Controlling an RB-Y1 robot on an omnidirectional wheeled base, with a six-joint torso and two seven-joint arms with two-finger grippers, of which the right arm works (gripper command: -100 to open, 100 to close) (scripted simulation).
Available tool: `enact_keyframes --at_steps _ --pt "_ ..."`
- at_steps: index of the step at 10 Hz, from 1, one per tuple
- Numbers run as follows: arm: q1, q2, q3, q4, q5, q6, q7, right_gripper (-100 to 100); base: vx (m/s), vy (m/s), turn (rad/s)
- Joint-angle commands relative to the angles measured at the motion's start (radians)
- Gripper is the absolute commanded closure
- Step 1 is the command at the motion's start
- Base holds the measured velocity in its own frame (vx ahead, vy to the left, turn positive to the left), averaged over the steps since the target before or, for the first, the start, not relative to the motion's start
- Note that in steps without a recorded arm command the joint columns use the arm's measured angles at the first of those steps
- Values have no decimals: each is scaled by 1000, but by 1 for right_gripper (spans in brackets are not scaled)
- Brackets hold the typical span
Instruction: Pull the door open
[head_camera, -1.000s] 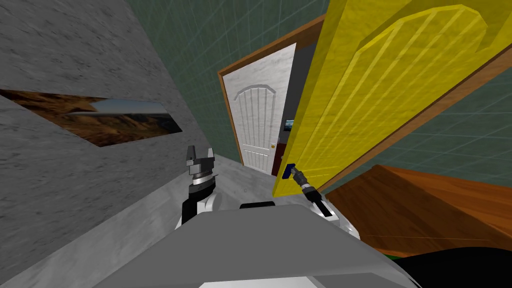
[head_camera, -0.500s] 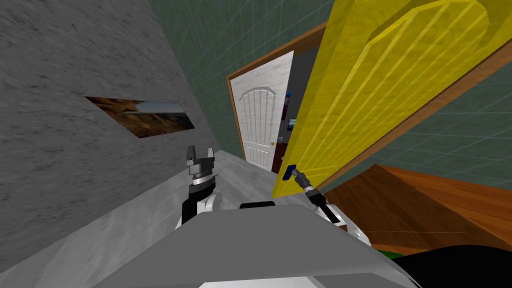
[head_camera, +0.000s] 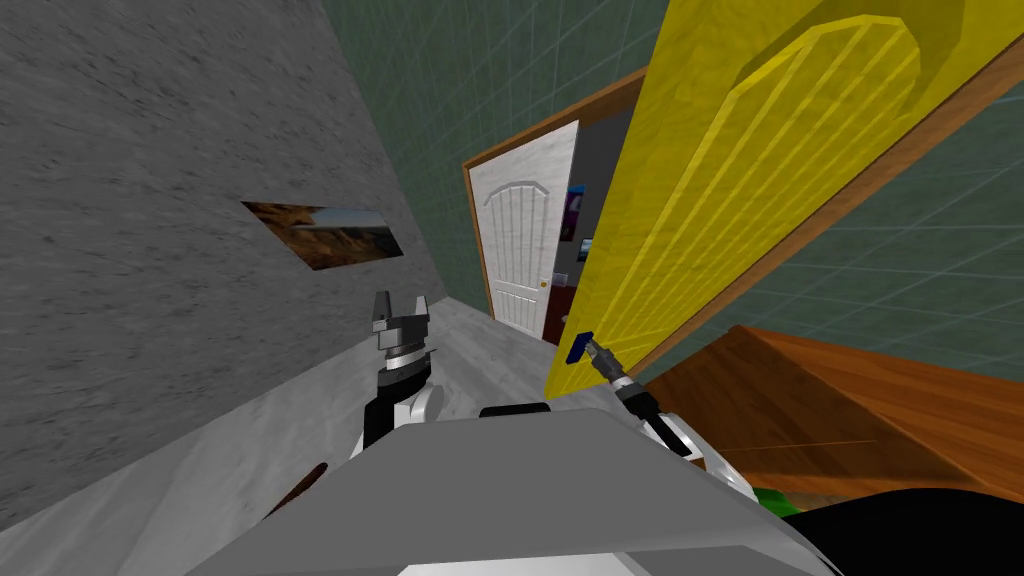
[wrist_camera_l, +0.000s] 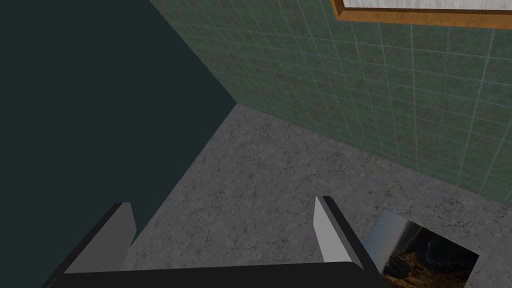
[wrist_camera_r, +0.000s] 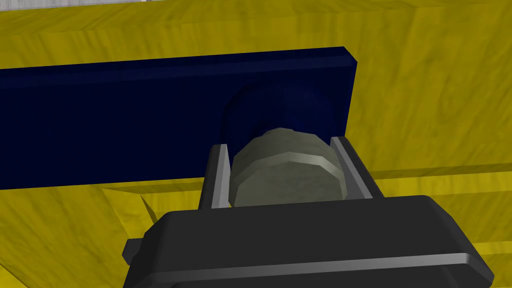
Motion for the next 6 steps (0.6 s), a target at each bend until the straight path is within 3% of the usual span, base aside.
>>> enact_keyframes --at_steps 1,6 --pt "0 -8 4 6 2 -16 -7 100 -206 -77 136" --pt "-2 -43 13 34 5 -72 -31 100 -206 -87 134"
